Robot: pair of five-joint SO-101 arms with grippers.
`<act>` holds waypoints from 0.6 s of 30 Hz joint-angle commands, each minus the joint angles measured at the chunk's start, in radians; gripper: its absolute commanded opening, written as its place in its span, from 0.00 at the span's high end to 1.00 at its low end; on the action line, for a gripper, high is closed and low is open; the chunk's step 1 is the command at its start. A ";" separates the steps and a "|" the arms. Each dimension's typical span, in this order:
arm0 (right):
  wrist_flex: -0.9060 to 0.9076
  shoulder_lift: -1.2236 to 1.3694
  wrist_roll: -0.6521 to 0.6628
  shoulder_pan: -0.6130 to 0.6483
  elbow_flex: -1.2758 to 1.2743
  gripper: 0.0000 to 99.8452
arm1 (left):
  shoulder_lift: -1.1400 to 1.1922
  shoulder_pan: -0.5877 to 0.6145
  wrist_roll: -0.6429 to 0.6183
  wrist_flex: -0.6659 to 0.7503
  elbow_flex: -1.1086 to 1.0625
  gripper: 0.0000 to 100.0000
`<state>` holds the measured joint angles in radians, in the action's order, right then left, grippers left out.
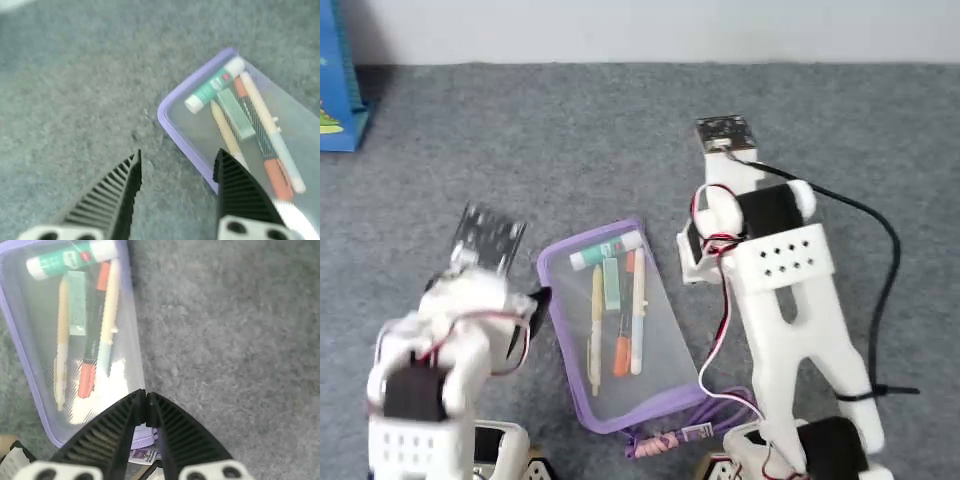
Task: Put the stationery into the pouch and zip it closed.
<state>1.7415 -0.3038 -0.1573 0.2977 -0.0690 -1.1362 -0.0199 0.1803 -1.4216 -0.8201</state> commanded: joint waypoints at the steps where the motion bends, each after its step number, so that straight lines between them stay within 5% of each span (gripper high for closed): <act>1: 0.022 -0.042 -0.008 -0.067 0.025 0.99 | 0.195 -0.081 0.071 0.017 0.124 0.78; 18: 0.036 -0.044 0.000 -0.334 0.031 0.99 | 0.790 -0.310 0.195 0.166 0.154 0.77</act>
<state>1.7492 -0.3069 -0.1573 -0.0107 -0.0690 -0.4304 -0.2931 0.3613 -1.3157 -0.7188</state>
